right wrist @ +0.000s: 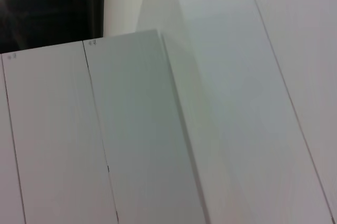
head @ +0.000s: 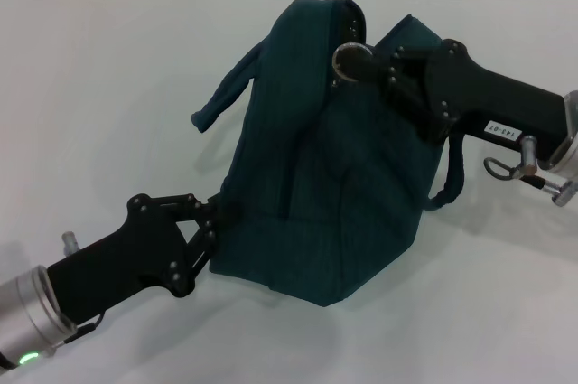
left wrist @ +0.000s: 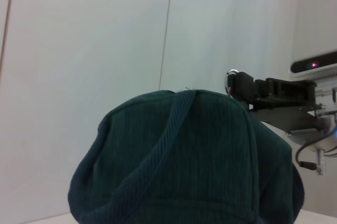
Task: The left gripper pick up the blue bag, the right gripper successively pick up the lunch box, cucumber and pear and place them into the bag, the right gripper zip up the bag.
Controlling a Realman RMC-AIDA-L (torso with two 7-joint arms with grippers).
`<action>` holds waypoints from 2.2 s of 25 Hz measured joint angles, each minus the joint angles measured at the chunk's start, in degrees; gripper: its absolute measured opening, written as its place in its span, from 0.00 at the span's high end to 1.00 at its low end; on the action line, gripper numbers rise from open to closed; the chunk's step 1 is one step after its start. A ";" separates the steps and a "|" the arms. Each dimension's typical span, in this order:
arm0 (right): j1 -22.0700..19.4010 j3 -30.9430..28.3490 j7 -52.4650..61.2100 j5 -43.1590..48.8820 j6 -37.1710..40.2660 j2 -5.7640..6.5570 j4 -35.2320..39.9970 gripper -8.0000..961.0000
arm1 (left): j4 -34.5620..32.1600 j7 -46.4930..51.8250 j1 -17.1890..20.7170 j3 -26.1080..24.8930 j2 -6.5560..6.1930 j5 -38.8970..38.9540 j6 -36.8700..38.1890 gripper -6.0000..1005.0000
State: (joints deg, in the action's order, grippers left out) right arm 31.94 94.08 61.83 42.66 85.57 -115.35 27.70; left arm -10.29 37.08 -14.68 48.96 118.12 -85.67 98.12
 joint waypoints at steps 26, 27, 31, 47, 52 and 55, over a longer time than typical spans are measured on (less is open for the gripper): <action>-0.73 -2.36 -0.08 0.76 -2.47 -0.30 -0.37 0.98 | 0.57 2.21 -0.60 0.87 1.28 1.38 5.17 0.91; -0.78 -2.06 -0.10 0.79 -2.30 -0.31 -0.37 0.98 | 0.40 2.59 -0.76 0.87 1.29 1.61 6.33 0.91; -1.09 -1.09 -0.32 0.82 -1.98 -0.31 -0.37 0.99 | 0.24 3.84 -1.58 0.87 1.32 2.58 9.75 0.83; -1.37 -1.00 -0.49 0.85 -0.77 -0.47 -0.36 0.99 | 0.95 6.87 -3.75 0.99 1.84 2.52 7.08 0.44; -1.86 -1.00 -0.49 0.85 -0.63 -0.49 -0.36 0.99 | 0.97 6.02 -3.47 0.99 1.85 3.33 7.16 0.51; -1.89 -1.00 -0.49 0.85 -0.58 -0.49 -0.36 0.99 | 0.98 6.05 -3.49 1.10 1.85 3.34 7.18 0.62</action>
State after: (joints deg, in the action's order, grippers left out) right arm 30.05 93.08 61.34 43.51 85.00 -115.84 27.34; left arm -9.31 43.13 -18.17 50.05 119.97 -82.33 105.30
